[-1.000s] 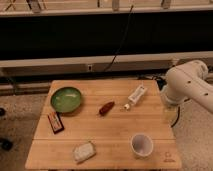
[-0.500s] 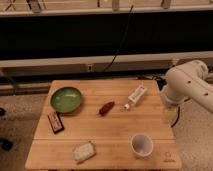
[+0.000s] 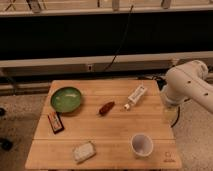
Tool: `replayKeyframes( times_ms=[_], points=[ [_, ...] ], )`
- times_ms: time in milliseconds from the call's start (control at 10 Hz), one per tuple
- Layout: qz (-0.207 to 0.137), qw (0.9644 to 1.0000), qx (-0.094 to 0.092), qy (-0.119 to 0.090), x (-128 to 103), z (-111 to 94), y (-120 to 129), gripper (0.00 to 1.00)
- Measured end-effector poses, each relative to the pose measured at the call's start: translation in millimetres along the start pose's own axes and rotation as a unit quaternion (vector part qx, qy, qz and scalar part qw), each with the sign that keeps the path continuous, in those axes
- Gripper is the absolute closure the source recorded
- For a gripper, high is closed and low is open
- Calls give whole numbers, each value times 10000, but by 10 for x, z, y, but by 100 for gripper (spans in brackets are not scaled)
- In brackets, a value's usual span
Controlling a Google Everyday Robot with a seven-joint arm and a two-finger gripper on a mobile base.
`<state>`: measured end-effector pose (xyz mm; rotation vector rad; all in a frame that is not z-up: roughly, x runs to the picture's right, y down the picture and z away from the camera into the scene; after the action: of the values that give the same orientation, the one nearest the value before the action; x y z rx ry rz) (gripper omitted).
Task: Place the pepper in the ceramic cup
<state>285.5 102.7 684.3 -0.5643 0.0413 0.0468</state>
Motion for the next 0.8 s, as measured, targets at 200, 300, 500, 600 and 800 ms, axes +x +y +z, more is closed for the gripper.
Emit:
replayKeyframes(
  times_ms=[200, 300, 500, 600, 800],
  points=[
    [-47, 10000, 8, 32, -36, 9, -26, 20],
    [-136, 9999, 6, 36, -162, 27, -80, 20],
    [-318, 9995, 5, 72, -487, 57, -186, 20],
    [-401, 9991, 9, 107, -603, 68, -235, 20],
    [-562, 9983, 20, 170, -725, 100, -309, 20]
  ],
)
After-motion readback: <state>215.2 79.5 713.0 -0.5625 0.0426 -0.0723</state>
